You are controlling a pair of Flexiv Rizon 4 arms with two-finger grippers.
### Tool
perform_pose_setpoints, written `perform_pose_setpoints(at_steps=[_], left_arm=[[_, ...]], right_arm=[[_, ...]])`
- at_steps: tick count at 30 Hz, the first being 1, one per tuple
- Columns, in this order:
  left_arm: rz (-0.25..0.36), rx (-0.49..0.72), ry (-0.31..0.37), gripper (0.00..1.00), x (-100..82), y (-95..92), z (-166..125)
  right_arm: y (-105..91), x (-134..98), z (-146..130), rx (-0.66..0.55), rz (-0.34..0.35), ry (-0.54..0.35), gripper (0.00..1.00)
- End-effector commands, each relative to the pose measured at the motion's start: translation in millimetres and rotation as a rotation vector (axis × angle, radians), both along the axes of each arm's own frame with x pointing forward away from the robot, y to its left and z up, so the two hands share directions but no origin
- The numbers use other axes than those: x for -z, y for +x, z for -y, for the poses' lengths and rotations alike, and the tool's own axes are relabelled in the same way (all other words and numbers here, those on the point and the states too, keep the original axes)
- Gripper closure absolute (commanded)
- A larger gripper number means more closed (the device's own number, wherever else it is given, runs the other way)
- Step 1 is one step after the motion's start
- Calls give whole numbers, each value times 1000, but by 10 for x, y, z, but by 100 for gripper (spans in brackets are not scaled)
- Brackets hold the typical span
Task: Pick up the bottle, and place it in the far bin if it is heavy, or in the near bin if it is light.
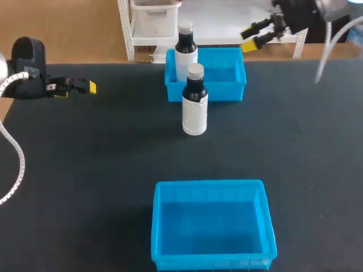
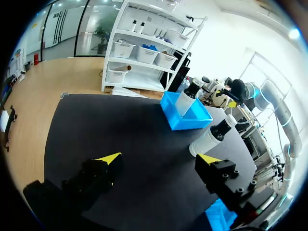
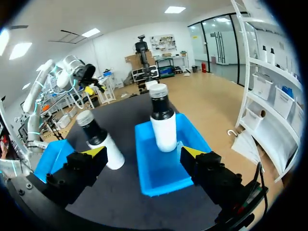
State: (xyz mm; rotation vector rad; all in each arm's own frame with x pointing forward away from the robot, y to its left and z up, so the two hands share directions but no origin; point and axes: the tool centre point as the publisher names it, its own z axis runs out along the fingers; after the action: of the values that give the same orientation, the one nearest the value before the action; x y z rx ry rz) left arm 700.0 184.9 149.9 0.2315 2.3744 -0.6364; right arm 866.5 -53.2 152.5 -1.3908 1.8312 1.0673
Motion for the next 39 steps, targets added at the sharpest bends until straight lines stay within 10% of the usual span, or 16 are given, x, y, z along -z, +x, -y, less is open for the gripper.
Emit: perform_pose_setpoints(at_steps=[1, 18, 39], left_arm=[[0, 0, 0, 0, 0, 0, 0], [0, 0, 0, 0, 0, 0, 0], [0, 0, 0, 0, 0, 0, 0]], right_arm=[[-644, -234, 283, 179, 125, -45, 0], [-1616, -176, 237, 257, 199, -116, 0], [-1455, 31, -325, 184, 237, -87, 0]])
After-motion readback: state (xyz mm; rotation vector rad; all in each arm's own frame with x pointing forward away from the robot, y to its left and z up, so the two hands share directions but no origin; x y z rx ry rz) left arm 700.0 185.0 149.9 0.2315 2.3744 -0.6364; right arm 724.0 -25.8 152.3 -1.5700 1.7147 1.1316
